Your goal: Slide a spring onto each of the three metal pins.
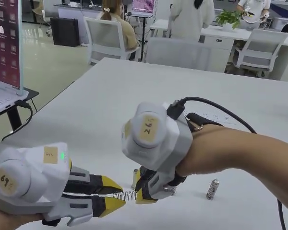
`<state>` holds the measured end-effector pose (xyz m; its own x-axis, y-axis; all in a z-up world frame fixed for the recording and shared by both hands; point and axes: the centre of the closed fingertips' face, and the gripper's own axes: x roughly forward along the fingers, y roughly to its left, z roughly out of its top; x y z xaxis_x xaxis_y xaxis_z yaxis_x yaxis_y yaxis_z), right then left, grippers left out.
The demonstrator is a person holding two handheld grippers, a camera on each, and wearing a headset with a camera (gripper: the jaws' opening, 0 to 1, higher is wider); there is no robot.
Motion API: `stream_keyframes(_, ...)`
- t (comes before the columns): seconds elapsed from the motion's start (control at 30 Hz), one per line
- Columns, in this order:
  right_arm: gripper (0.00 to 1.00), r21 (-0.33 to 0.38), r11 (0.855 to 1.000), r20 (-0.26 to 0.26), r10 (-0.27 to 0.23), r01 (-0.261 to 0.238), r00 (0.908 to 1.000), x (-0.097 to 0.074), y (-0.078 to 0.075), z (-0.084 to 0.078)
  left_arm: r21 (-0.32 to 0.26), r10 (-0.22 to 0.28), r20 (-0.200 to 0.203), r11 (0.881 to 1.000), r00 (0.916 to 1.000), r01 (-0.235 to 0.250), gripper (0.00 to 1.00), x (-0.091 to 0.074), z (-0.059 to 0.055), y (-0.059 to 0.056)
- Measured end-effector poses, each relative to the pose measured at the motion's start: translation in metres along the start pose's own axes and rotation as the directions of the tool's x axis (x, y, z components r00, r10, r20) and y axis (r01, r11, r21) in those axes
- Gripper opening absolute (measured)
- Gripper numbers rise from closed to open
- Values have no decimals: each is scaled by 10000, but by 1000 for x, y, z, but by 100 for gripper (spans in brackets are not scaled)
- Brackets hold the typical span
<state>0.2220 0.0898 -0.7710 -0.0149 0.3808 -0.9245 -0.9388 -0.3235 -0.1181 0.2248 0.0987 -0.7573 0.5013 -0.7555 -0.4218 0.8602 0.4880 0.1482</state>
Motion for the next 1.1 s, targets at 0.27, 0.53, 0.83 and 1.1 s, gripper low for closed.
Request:
stream_keyframes(0.27,8,-34,10000,48,-48,48,10000,-1,-1,1,9,-121,89,9999,9999,121,3,-1,3,-3)
stream_keyframes(0.53,11,106,9999,56,-9,9,10000,3,-3,-3,-69,-190,172,9998,9997,191,3,-1,5,-4)
stream_keyframes(0.83,11,263,9995,42,169,-170,9998,11,-2,-9,-49,-223,315,9997,9993,224,3,-3,11,-7)
stream_keyframes(1.1,11,255,9995,249,154,-160,9996,12,-1,-7,-89,-214,672,9997,9975,221,3,-4,21,-6)
